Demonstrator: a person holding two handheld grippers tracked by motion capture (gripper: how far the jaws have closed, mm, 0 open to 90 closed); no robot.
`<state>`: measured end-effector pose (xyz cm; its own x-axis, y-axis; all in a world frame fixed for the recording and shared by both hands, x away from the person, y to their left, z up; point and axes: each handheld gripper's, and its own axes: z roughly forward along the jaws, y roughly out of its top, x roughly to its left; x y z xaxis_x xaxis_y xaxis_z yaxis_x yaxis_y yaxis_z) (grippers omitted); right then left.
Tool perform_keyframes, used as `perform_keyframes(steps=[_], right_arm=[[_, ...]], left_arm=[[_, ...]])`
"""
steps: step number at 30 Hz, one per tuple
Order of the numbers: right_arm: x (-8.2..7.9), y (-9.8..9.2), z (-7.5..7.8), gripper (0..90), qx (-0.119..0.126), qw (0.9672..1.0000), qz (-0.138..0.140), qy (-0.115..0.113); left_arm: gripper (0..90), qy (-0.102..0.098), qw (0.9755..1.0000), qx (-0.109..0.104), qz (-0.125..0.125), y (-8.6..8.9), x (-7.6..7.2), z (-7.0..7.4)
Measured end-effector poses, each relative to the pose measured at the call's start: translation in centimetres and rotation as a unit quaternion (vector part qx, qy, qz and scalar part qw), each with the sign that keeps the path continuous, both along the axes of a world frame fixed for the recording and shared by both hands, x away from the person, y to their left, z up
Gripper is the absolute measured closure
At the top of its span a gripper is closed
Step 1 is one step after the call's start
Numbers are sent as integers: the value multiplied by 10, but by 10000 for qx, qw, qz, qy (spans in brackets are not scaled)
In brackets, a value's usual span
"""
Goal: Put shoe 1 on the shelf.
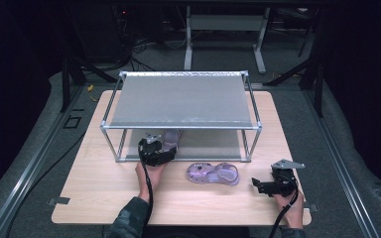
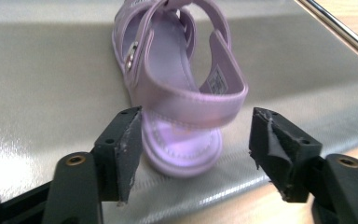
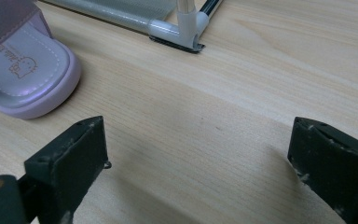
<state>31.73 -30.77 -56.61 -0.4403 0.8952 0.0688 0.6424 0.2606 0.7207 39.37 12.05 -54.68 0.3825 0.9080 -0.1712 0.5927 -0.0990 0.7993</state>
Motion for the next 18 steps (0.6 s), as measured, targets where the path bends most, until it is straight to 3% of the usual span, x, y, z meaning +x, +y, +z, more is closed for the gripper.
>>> perform_keyframes(steps=[2,6,9,15,18], right_arm=[[0,0,0,44,28,10000,-5,-8],[0,-1,0,46,73,10000,2,-20],[1,-1,0,46,78,10000,7,-13],[1,-1,0,46,59,10000,23,-9],[0,-1,0,46,76,10000,2,-24]], left_arm=[[471,-4,10000,-23,50,-1,1,0],[499,15,10000,-58,36,-10,2,3],[504,62,9999,-156,21,-13,2,2],[489,32,10000,62,-44,-13,0,0],[426,57,9999,78,-29,-10,1,0]])
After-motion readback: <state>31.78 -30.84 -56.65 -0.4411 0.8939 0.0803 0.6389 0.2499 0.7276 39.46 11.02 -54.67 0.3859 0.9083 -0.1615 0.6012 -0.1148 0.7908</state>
